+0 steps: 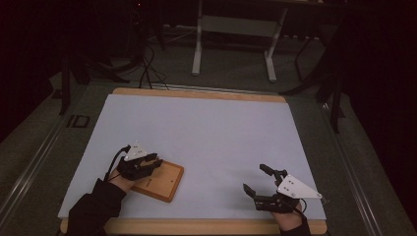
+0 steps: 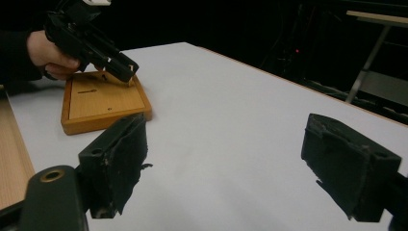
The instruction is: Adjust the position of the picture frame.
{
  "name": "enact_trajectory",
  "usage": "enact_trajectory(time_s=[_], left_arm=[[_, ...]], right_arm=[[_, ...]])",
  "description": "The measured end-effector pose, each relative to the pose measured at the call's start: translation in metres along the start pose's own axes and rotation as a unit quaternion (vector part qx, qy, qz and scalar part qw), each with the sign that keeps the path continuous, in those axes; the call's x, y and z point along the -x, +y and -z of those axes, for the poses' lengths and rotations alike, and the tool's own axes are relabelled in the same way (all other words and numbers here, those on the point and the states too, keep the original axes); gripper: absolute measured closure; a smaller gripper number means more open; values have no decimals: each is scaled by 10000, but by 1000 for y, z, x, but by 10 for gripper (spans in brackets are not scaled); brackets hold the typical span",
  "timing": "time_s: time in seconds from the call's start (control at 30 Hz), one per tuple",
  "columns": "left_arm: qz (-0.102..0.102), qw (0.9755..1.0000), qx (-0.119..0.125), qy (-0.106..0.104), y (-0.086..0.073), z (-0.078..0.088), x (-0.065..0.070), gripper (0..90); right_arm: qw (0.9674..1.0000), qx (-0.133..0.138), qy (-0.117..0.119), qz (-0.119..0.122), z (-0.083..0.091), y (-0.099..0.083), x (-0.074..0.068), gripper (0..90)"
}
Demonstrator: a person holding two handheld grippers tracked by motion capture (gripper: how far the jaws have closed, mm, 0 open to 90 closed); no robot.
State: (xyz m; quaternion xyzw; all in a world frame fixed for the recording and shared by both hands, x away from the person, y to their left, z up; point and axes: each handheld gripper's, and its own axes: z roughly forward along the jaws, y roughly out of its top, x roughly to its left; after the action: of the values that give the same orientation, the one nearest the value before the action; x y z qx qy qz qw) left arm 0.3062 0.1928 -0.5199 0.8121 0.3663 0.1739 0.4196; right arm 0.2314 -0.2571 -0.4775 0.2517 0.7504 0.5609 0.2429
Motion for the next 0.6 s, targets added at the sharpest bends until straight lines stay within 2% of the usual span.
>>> enact_trajectory(time_s=[0.03,0.27,0.43,0.6], left_arm=[[-18,10000,-24,85,0,-1,1,680],[-41,9993,-371,72,3,-7,2,747],[-68,9995,-309,39,3,-7,2,795],[-7,9994,-351,30,4,-8,2,841]], right_arm=[[10000,-2,-5,2,0,0,0,158],[10000,-18,17,-5,-1,0,0,158],[10000,-31,27,-8,-1,0,0,158],[10000,-44,46,-30,-1,-1,0,158]])
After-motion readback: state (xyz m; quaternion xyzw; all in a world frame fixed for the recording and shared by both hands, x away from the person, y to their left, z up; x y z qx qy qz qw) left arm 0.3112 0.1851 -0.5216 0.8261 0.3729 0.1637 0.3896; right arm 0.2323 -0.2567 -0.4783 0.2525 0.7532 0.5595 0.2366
